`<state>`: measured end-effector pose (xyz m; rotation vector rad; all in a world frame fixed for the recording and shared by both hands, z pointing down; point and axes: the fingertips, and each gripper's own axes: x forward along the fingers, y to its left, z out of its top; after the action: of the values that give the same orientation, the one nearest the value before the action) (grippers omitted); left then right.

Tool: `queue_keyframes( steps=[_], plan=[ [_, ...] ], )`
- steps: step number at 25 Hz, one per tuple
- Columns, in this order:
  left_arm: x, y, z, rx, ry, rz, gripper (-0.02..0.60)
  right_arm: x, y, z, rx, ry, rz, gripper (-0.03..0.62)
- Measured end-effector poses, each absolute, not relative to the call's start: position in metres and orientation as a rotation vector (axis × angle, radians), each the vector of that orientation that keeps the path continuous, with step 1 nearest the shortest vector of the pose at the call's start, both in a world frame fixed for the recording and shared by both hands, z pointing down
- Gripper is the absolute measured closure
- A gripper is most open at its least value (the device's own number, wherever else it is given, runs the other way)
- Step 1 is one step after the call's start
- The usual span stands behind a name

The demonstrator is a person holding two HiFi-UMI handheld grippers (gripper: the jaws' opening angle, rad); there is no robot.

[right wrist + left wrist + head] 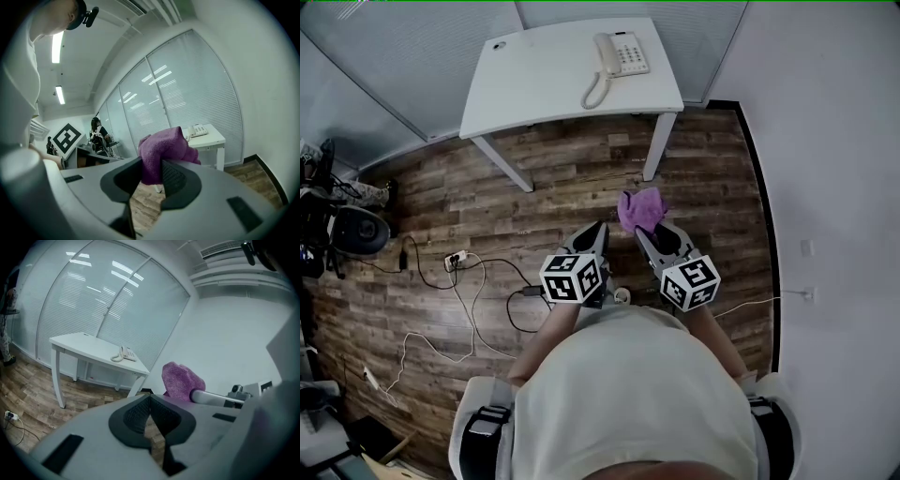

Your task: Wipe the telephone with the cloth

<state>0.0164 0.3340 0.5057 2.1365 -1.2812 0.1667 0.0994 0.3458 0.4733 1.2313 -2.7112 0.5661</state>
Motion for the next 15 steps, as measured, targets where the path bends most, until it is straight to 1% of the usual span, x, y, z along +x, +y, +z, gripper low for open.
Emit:
queue_keyframes(
  steps=[6,15],
  plan=[
    [0.028,0.31,0.501,2.167,-1.25,0.169,0.56,0.106,0.326,0.475,1.256,-2.706,0.585,0.471],
    [0.018,0.241,0.497,2.179,-1.248,0.155,0.56,0.102,0.263,0.473,1.291,-2.689,0.55,0.471]
  ],
)
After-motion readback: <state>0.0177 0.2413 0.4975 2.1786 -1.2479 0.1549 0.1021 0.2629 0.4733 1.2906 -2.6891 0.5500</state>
